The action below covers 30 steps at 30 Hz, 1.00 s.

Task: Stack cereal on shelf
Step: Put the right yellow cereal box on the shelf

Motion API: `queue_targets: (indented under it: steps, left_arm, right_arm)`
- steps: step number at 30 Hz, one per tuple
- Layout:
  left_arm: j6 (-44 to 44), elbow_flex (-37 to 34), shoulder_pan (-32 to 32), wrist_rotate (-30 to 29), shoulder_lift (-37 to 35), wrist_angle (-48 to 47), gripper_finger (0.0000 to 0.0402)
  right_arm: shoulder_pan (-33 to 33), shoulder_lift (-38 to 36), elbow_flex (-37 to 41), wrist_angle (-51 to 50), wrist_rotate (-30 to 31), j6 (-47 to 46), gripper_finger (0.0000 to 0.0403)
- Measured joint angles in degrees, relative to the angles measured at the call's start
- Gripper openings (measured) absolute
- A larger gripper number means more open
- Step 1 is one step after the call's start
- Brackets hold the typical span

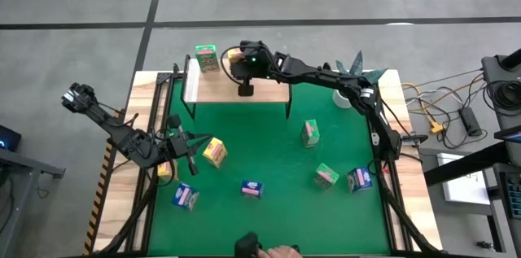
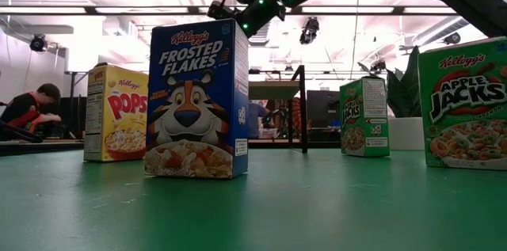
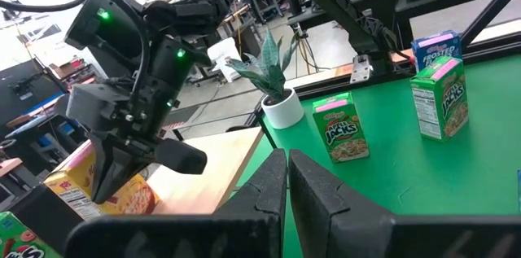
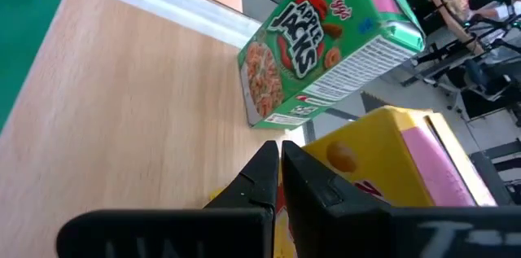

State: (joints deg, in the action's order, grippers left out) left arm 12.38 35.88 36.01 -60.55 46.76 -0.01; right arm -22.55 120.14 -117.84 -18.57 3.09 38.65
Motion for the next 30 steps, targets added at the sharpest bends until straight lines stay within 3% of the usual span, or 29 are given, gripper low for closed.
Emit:
queue_targets:
  steps: [30]
  left_arm:
    - [0.2,0.0,0.0,0.0,0.0,0.0,0.0]
  right_arm:
    - [-1.8,1.3,0.4,0.7,0.1,-0.8,0.0009]
